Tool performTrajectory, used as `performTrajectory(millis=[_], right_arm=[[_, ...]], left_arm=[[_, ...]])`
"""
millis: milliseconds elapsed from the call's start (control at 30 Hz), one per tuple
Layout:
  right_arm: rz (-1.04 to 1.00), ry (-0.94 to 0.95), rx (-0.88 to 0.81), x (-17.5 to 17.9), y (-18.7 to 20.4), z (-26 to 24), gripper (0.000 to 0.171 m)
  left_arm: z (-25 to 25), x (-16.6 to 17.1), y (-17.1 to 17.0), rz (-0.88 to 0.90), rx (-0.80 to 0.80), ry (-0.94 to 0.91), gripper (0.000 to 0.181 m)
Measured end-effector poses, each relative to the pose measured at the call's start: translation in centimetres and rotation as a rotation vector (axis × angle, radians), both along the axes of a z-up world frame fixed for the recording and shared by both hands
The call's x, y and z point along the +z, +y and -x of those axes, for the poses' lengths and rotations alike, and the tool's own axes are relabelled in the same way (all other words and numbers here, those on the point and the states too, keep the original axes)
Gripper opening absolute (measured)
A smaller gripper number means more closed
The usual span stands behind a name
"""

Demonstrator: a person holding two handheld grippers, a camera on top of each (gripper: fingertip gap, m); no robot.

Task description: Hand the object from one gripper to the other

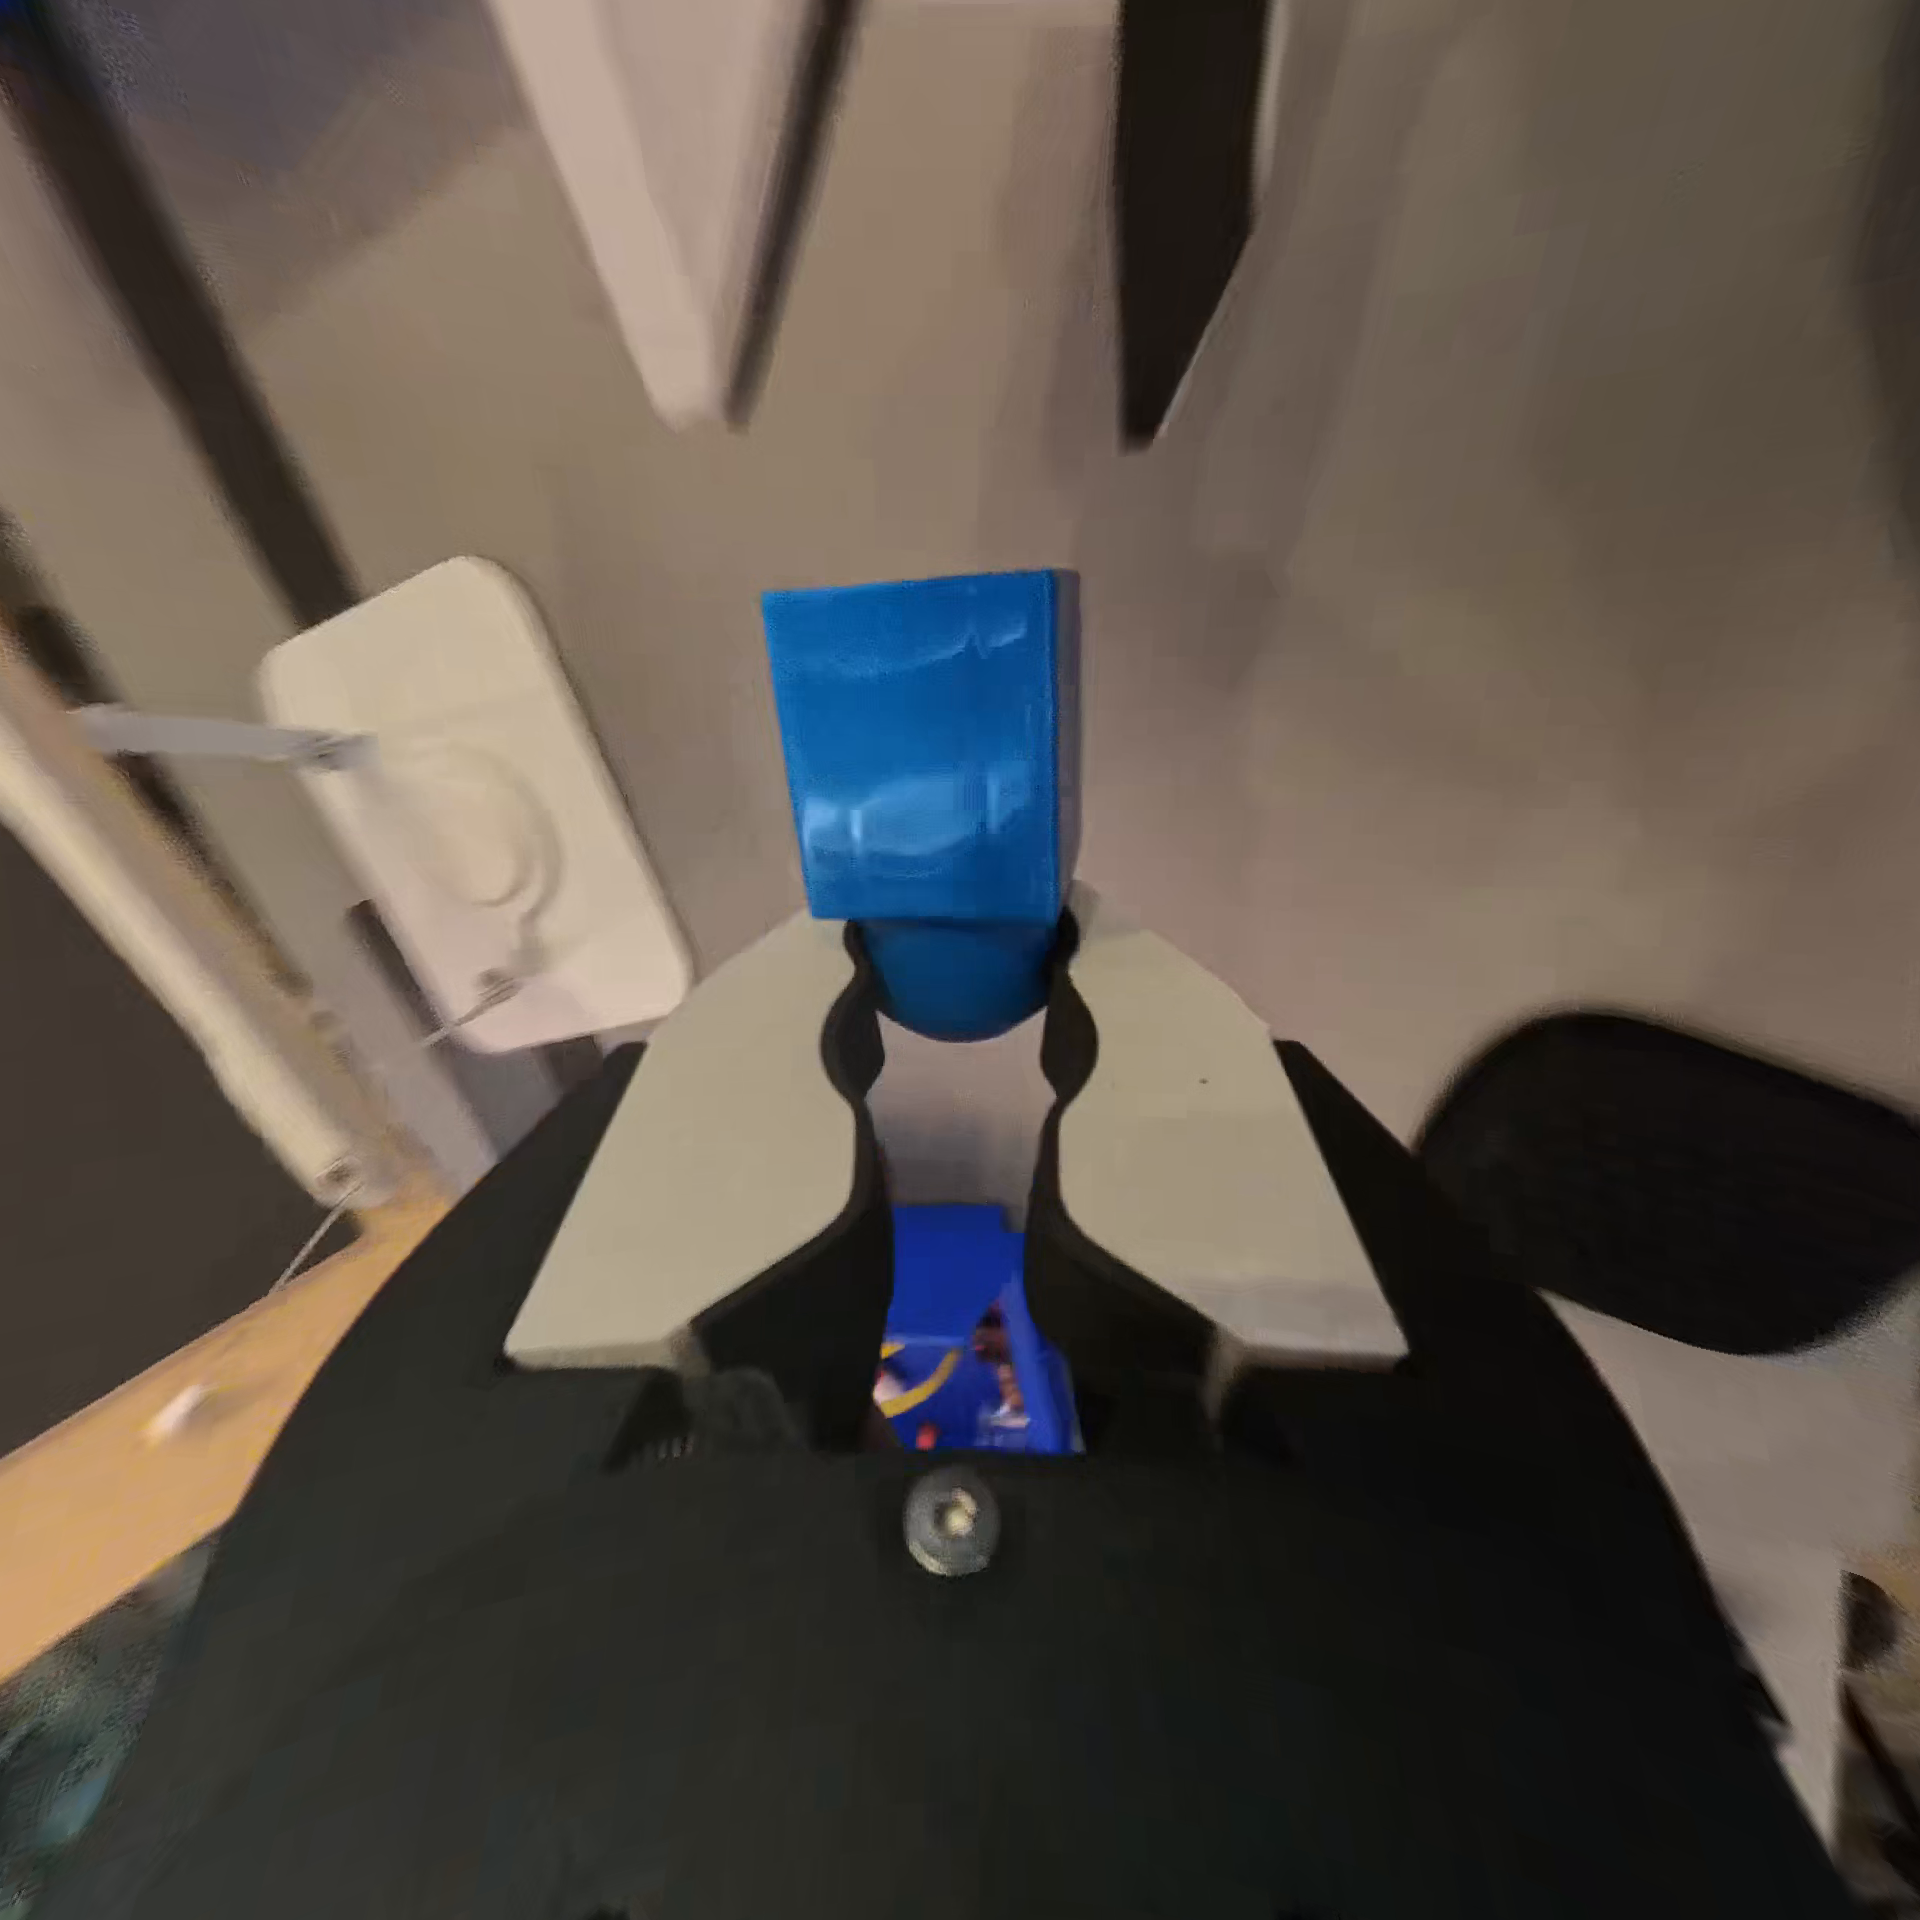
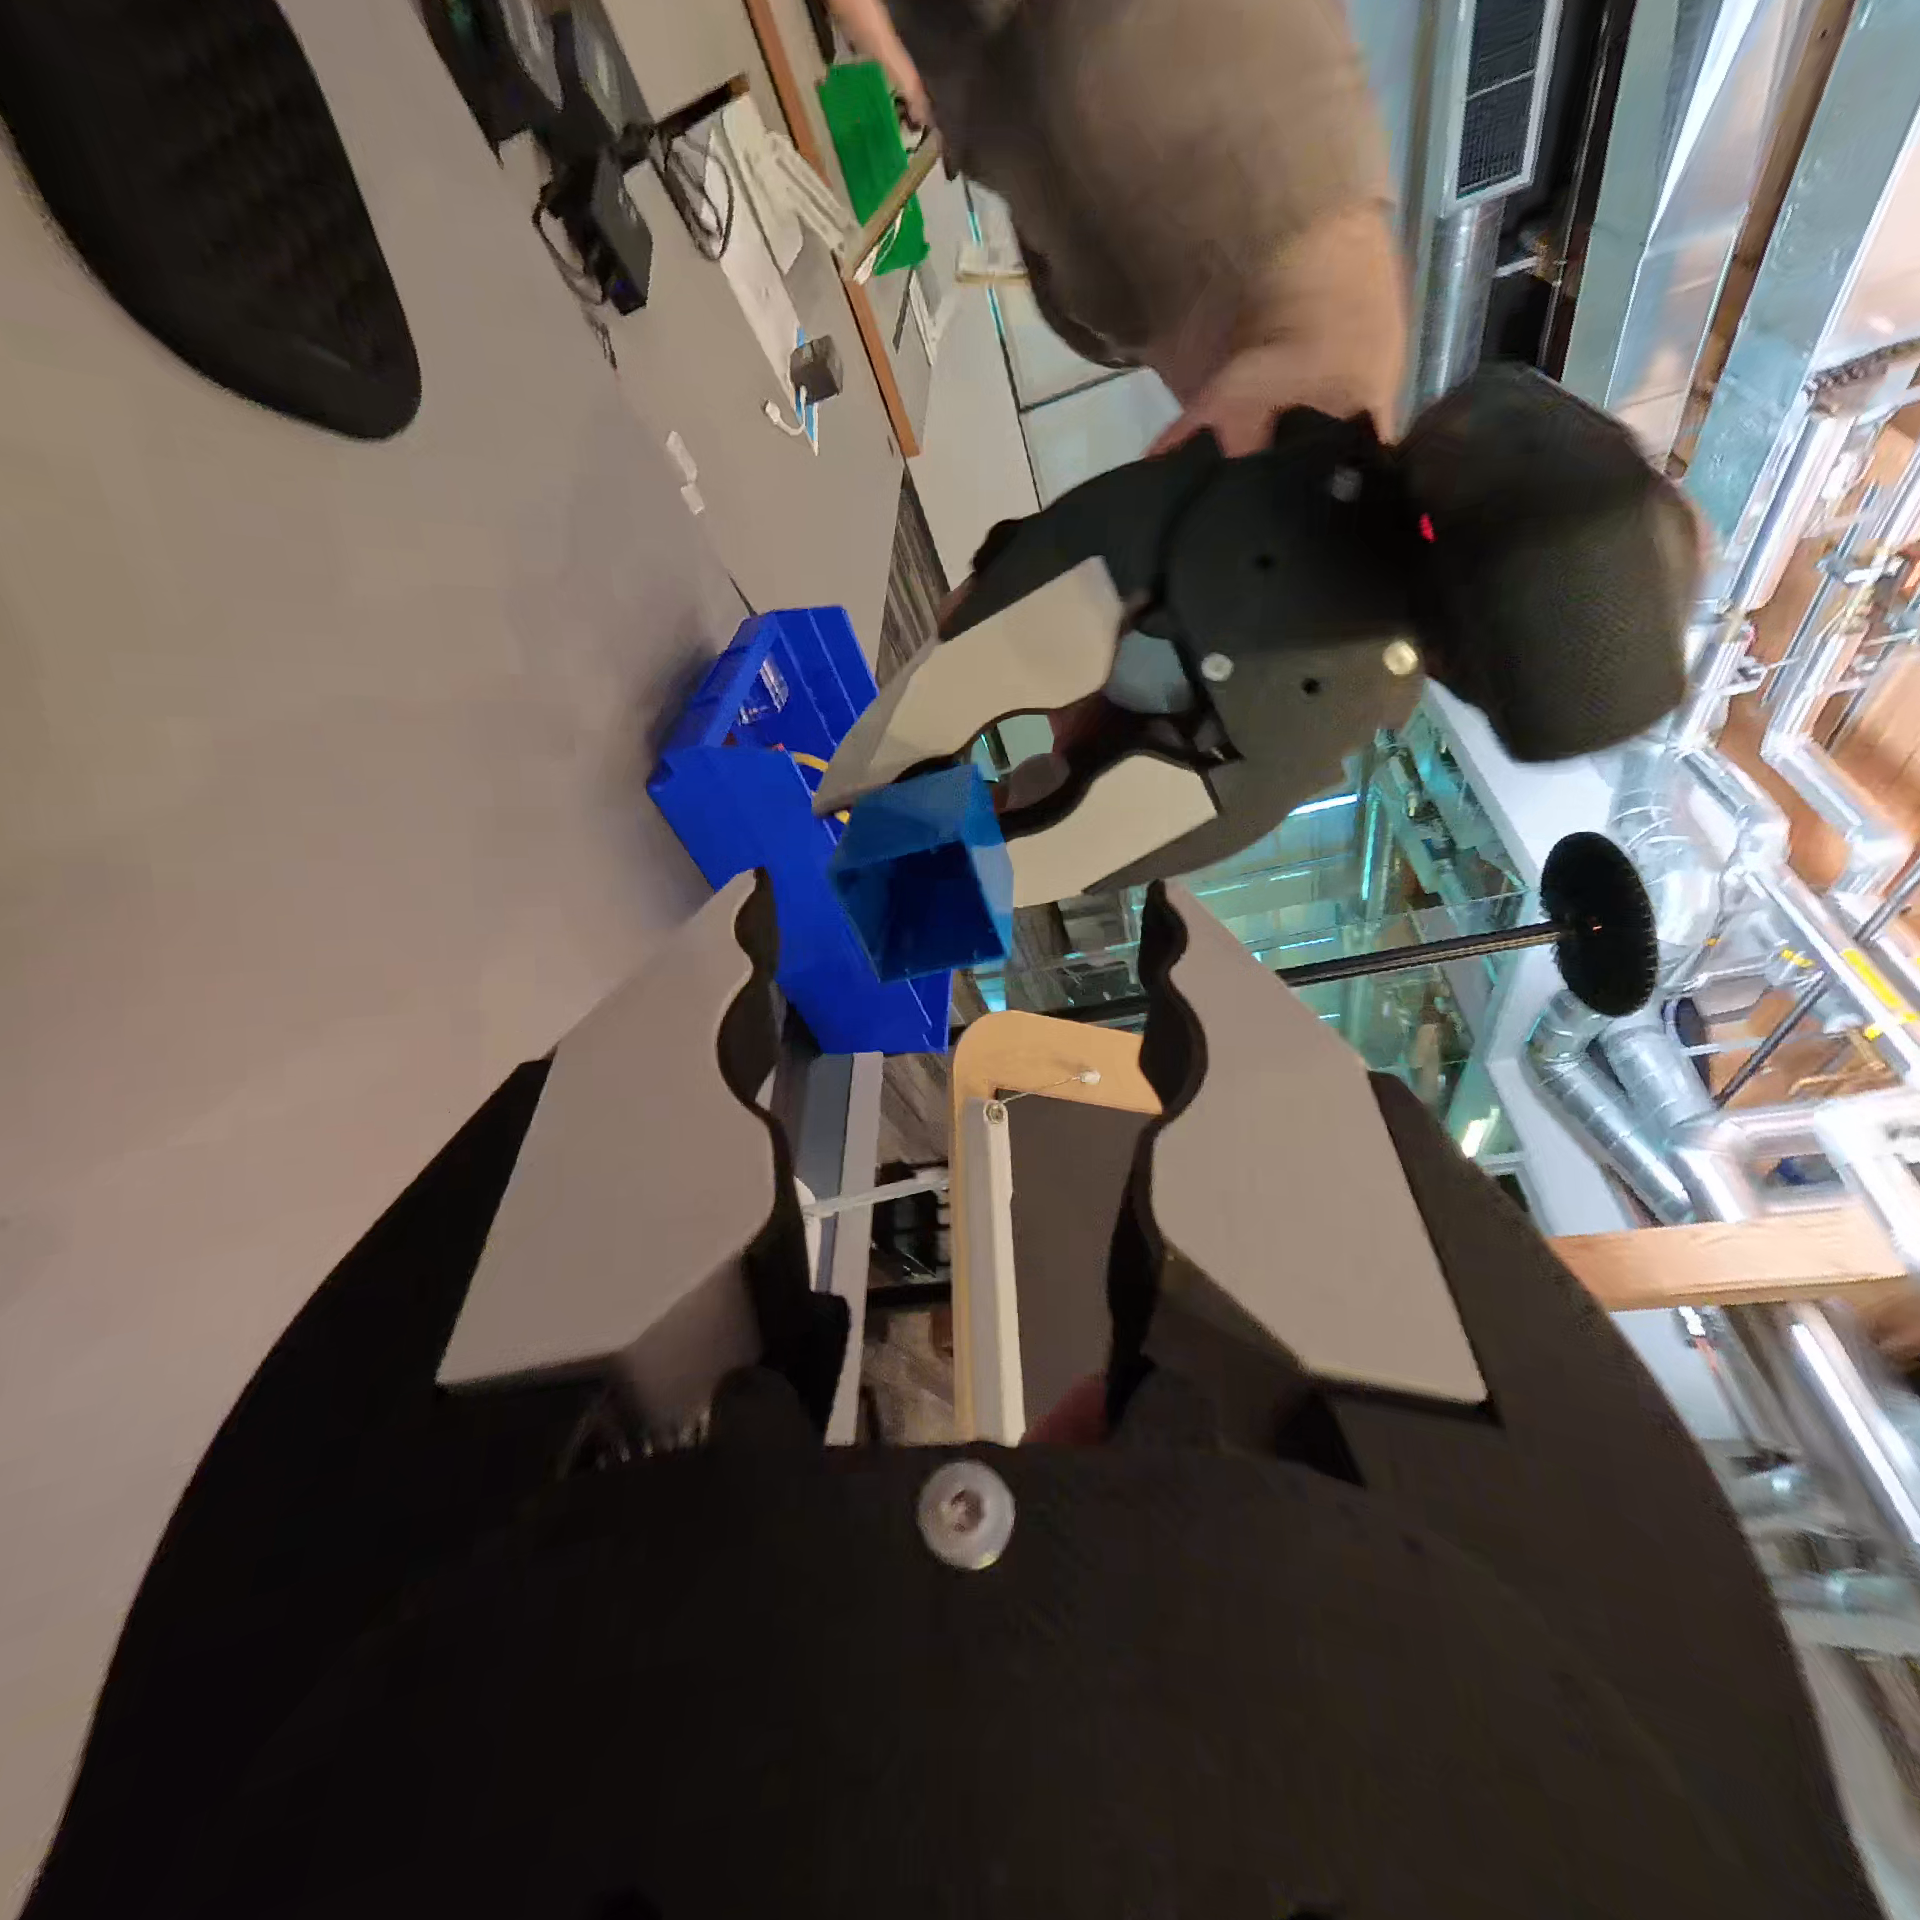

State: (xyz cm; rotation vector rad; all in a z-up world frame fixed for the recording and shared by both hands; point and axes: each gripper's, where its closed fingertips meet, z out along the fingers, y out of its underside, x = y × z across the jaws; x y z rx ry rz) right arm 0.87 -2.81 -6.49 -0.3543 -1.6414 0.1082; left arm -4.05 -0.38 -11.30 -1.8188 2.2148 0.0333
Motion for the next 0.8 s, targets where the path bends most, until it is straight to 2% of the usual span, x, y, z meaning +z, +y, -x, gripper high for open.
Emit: performTrajectory(millis=[100, 200, 300, 367, 400, 467, 733, 800], right_arm=[[-0.055, -0.004, -0.032, -0.8, -0.1, 1.0, 0.085], [-0.099, 0.013, -0.093, -0.9, 0.7, 1.8, 0.1], [-0.148, 0.054, -0.146, -0.7, 1.4, 2.2, 0.1], [-0.19, 0.083, -0.184, -0.5, 1.9, 2.5, 0.096], [-0.194, 0.095, -0.17, -0.4, 1.6, 2.5, 0.087], [-0.198, 0.124, -0.164, -0.1, 1.4, 2.5, 0.048], [-0.09, 0.1, -0.171, -0.2, 2.0, 2.3, 0.041], [-0.024, 0.163, -0.177, 0.8, 2.4, 2.1, 0.04]], left_arm=[[-1.7, 0.6, -1.1, 0.139, -0.021, -0.105, 0.027], [-3.0, 1.4, -0.9, 0.183, -0.027, -0.214, 0.026], [-3.8, 1.7, -1.4, 0.254, -0.036, -0.288, 0.027], [-4.1, 1.4, -1.7, 0.288, -0.044, -0.296, 0.027], [-3.9, 1.0, -1.9, 0.298, -0.052, -0.271, 0.027], [-3.6, 0.1, -2.1, 0.313, -0.054, -0.224, 0.027], [-3.7, -0.1, -1.7, 0.307, -0.038, -0.232, 0.027], [-3.7, 0.1, -0.6, 0.214, -0.024, -0.223, 0.045]])
